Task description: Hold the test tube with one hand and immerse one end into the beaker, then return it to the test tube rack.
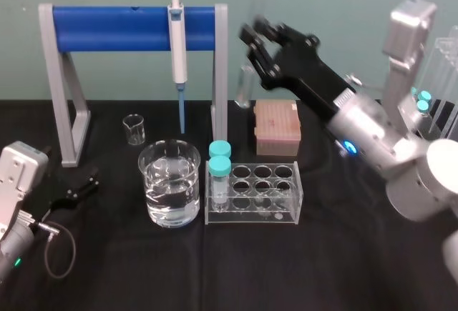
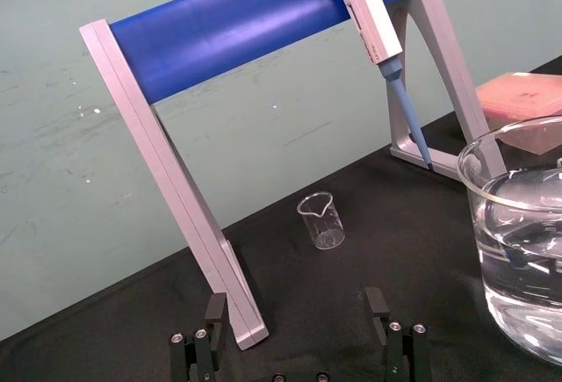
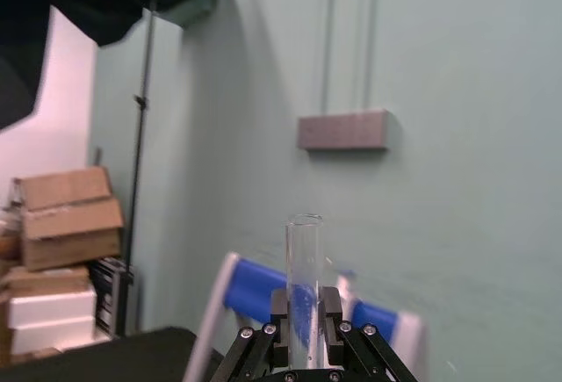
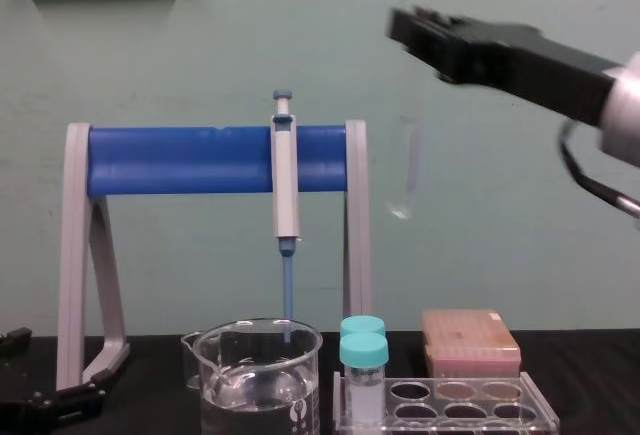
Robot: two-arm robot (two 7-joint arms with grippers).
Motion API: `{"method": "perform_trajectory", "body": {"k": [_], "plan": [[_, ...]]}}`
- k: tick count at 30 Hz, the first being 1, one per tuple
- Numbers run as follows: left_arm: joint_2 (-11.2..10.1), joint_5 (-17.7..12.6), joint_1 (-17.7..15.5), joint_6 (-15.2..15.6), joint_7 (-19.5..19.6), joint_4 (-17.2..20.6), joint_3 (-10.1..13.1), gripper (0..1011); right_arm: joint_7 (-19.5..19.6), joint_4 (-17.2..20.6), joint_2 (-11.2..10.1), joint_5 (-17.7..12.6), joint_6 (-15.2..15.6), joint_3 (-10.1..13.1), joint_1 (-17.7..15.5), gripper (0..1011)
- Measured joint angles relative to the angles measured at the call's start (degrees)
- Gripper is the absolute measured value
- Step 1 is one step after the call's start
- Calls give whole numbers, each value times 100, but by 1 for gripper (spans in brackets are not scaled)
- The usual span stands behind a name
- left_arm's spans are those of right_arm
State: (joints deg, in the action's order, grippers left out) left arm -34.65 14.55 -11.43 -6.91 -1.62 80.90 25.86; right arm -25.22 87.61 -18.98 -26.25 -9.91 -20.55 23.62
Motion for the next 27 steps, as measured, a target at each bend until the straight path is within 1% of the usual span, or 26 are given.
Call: {"method": "perform_trajectory", "body": {"k": [2,3,4,11,19,22,27], "plan": [[0,0,0,0,0,0,0,1000,83,101,-65,31,23,72,-151,226],[0,0,0,0,0,0,0,1000,143,176,-115,59,36,140,-303,226],[0,0,0,0,0,0,0,1000,173,206,-134,70,42,170,-372,226],[0,0,0,0,0,0,0,1000,309,319,-209,170,73,369,-887,226],[0,0,0,0,0,0,0,1000,309,251,-179,236,104,435,-1065,226],[0,0,0,0,0,0,0,1000,268,184,-145,238,44,450,-1124,226],[0,0,0,0,0,0,0,1000,150,30,-85,248,-188,468,-1212,226]]}}
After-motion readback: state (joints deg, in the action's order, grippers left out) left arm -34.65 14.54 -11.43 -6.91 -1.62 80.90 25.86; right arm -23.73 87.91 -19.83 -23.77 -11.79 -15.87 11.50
